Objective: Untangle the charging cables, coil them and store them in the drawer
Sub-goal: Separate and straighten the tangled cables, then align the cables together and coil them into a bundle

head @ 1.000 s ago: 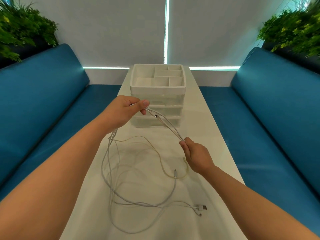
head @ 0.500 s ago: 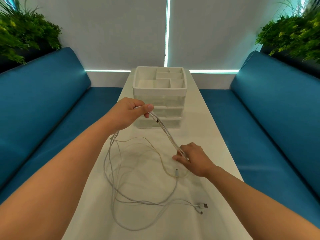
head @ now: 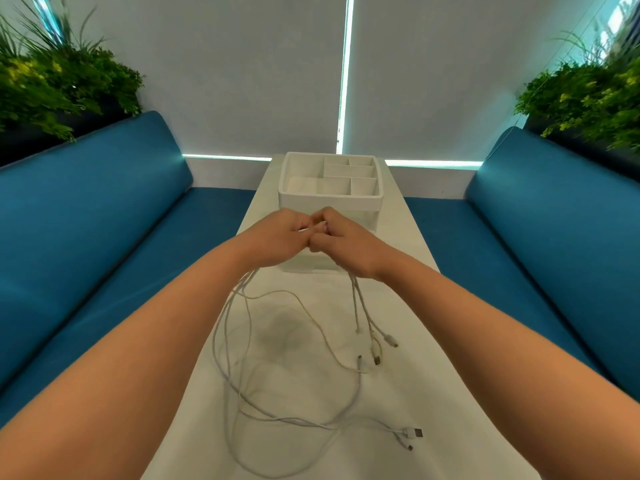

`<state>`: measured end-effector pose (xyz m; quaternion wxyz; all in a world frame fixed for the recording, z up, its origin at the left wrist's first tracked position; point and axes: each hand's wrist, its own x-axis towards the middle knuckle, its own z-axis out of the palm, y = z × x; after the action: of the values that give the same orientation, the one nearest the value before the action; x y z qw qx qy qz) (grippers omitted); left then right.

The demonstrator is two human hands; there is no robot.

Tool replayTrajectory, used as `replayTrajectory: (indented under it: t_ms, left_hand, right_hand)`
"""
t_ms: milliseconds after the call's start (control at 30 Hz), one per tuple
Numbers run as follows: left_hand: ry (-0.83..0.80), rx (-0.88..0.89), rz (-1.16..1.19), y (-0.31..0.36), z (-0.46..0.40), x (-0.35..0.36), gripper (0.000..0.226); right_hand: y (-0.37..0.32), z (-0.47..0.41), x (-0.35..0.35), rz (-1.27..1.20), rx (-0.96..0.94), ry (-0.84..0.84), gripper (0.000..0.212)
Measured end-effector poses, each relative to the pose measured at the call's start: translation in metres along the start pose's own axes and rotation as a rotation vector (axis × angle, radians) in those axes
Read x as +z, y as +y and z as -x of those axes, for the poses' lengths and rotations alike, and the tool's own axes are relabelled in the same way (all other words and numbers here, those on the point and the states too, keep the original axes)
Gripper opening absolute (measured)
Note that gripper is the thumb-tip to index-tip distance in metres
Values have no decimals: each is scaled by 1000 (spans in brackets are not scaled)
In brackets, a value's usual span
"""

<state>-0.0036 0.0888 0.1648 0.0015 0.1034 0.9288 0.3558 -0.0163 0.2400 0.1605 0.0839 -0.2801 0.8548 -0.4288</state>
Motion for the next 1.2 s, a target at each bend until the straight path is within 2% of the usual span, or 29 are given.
replayTrajectory:
  t_ms: [133, 233, 300, 400, 467, 533, 600, 667, 767, 833, 933, 1033, 1100, 1200]
  left_hand:
    - [-132, -58, 170, -3, 7, -9, 37]
    - [-184, -84, 241, -2, 10, -13, 27]
    - [-220, -83, 311, -2, 12, -14, 22]
    - [-255, -73, 357, -5, 12, -17, 29]
    - [-232, -91, 297, -9, 9, -21, 43]
    - [-216, -98, 247, -15, 8, -23, 51]
    - [-208, -89, 265, -22, 8, -23, 49]
    - [-181, -89, 322, -29, 9, -21, 44]
    - [-84, -59, 326, -32, 8, -16, 39]
    - [-30, -18, 293, -32, 6, -15, 36]
    - [-36, 17, 253, -27, 3, -16, 32]
    - [-45, 33, 213, -18, -2, -17, 31]
    - [-38, 47, 187, -10, -5, -20, 30]
    - [-52, 79, 125, 2, -9, -20, 31]
  right_hand:
    - [1, 1, -2, 135, -10, -71, 32]
    - [1, 0, -5, 220, -20, -98, 27]
    - [1, -1, -10, 269, -24, -87, 31]
    - [8, -4, -13, 287, -96, -63, 40]
    - [13, -4, -13, 223, -145, -6, 37]
    - [17, -4, -19, 41, -117, 133, 38]
    - [23, -3, -32, -204, -34, 284, 40]
    - [31, 0, -42, -314, 10, 342, 41]
    - [44, 6, -41, -288, -8, 300, 38]
    - [57, 12, -40, -174, -3, 239, 41]
    - [71, 19, -46, -42, 60, 89, 46]
    - [67, 20, -51, -9, 79, -27, 34]
    - [60, 17, -53, 24, 105, -75, 29]
    - [43, 11, -56, 116, 114, -87, 36]
